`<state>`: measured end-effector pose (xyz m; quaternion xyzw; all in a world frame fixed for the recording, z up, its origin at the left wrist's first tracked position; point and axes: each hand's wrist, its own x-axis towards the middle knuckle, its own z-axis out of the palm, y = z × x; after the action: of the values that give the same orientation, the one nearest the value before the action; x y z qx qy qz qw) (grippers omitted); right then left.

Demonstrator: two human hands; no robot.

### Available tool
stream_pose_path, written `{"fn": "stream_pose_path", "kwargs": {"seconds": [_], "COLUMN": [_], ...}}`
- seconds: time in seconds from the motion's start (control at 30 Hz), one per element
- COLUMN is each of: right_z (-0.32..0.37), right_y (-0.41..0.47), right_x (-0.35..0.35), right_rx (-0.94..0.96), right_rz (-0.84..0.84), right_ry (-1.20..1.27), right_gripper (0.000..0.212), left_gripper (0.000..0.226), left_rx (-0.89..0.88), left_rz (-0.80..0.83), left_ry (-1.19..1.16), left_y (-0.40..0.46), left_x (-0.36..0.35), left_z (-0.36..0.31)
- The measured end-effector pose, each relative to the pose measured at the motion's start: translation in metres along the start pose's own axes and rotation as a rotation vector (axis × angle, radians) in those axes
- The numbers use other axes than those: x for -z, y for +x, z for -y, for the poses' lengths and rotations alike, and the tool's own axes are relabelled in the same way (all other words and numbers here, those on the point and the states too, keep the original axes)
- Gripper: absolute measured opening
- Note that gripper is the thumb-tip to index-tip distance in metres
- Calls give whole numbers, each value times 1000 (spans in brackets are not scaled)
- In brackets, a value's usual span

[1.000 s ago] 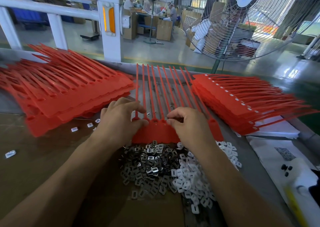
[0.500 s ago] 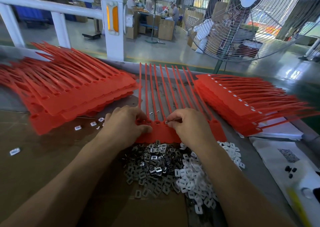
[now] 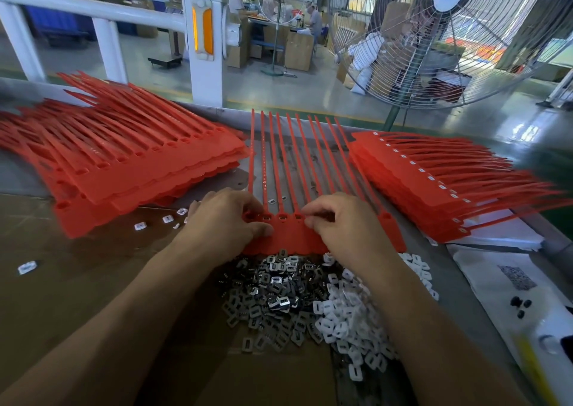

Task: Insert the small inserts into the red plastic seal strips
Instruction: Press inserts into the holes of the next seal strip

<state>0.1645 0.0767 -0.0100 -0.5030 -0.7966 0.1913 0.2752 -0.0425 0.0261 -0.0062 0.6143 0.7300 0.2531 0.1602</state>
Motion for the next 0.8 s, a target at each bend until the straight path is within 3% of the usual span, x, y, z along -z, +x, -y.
{"fn": "stream_pose_path", "kwargs": {"seconds": [0.27,0.57,0.8], "right_z": [15,24,19], "right_y": [-16,-18,-21], "right_x": [7,-3,1], "right_rx": [134,174,133], "right_rz": [262,259,272], "right_ry": [22,-79,101], "right_gripper": [8,8,13], "left_gripper": [37,35,35], "left_rx": [-3,0,-3], "left_rz": [1,-9,-9], "left_ry": [7,27,29], "left_y": [0,0,0], "left_x": [-1,-2,-2], "left_z": [0,-1,0]}}
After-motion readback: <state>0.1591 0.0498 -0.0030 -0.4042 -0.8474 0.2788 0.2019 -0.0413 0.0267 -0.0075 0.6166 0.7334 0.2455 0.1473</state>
